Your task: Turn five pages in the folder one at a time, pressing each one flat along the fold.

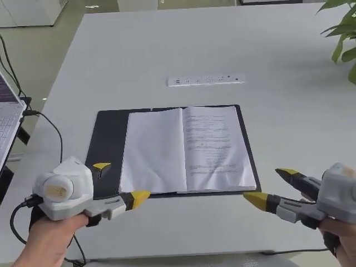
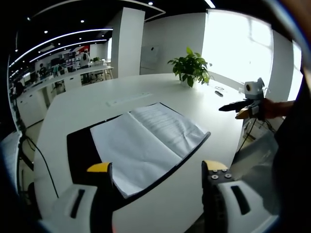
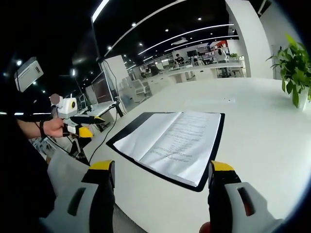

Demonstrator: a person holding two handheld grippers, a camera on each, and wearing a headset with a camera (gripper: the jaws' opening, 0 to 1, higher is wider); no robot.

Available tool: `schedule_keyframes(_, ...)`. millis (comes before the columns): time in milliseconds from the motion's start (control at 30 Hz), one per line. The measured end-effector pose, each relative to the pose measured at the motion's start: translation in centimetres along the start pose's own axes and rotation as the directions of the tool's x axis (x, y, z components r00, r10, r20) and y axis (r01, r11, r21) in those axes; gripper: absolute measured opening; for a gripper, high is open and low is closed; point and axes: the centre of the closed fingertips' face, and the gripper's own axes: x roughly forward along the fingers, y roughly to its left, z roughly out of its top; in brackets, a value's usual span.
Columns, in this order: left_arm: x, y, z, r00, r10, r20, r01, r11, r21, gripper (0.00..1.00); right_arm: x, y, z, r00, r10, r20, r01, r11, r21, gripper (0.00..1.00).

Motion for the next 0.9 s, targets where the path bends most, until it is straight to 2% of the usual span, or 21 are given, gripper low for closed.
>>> schedule_keyframes(167,1.3,-0.9,0.9,0.9993,-0.037,-0.005,0.037,0.999,0.017,0.76,-0.3,-0.1,0.1,0.9999,-0.006,0.008,0.006,1.000,0.018,0.77)
schedule_keyframes(300,2.3,-1.8,1.6,0.9978,-0.066,-0.006,0.066,0.997,0.029,0.77,-0.5,0.2,0.2,0.9996,0.012,0.025,-0.013,0.999,0.039,0.76)
schedule_keyframes(467,3.8,-3.0,2.2,0.9939,-0.109,-0.012,0.110,0.993,0.050,0.79,-0.5,-0.1,-0.6,1.0000,0.002,0.002,-0.002,0.999,0.048,0.76)
schedule_keyframes(600,5.1,-4.0,2.9,0.9895,-0.143,-0.018,0.144,0.987,0.064,0.79,-0.6,-0.2,-0.6,1.0000,-0.002,0.007,0.001,0.998,0.061,0.76)
schedule_keyframes(633,5.8,-4.5,3.0,0.9863,-0.163,-0.027,0.164,0.984,0.073,0.79,-0.7,-0.3,-0.7,1.0000,-0.003,0.007,0.003,0.998,0.065,0.76)
schedule_keyframes(900,9.3,-6.5,3.9,0.9713,-0.226,-0.075,0.233,0.966,0.113,0.77,-1.0,-0.8,-0.7,0.9997,-0.016,0.017,0.015,0.996,0.085,0.76)
